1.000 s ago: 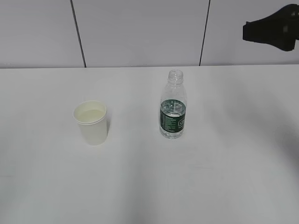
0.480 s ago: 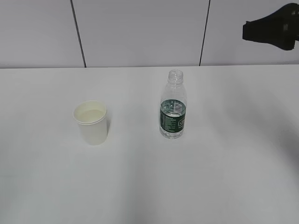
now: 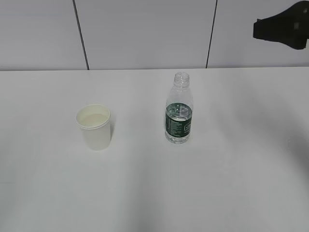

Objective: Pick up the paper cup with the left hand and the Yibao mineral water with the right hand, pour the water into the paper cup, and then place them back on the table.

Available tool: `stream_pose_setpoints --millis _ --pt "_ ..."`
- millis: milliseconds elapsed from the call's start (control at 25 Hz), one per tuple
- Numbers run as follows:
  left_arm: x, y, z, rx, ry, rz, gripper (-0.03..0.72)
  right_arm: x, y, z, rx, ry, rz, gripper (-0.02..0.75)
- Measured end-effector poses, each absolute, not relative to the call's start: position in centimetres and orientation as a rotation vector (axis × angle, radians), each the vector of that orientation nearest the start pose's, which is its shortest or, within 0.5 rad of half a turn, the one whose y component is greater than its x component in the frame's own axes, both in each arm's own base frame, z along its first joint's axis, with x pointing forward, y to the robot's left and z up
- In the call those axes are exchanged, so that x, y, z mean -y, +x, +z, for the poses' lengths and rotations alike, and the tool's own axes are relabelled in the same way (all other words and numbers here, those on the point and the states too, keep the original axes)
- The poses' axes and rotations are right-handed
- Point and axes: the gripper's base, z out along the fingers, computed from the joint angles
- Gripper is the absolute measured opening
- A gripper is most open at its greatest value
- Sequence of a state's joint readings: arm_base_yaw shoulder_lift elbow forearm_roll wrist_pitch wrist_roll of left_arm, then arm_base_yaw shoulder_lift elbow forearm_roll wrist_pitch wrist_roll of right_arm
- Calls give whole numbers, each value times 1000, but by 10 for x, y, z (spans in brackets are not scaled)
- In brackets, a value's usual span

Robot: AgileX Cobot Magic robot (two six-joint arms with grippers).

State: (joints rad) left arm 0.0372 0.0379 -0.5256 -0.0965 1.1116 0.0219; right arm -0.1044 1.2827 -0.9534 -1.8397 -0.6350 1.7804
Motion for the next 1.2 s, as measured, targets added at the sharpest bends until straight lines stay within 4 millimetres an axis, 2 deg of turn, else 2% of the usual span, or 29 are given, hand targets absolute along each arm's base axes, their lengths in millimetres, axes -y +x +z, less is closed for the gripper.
stream_pose_setpoints --millis 760,1040,1200 --pt "8 -4 281 -2104 -9 -82 403 -30 269 342 -1882 -433 478 591" --pt "8 -4 281 -2104 -8 -83 368 -28 270 344 -1881 -388 456 591" --pt "8 -4 281 -2104 -8 -83 341 -29 267 353 -1818 -396 455 591"
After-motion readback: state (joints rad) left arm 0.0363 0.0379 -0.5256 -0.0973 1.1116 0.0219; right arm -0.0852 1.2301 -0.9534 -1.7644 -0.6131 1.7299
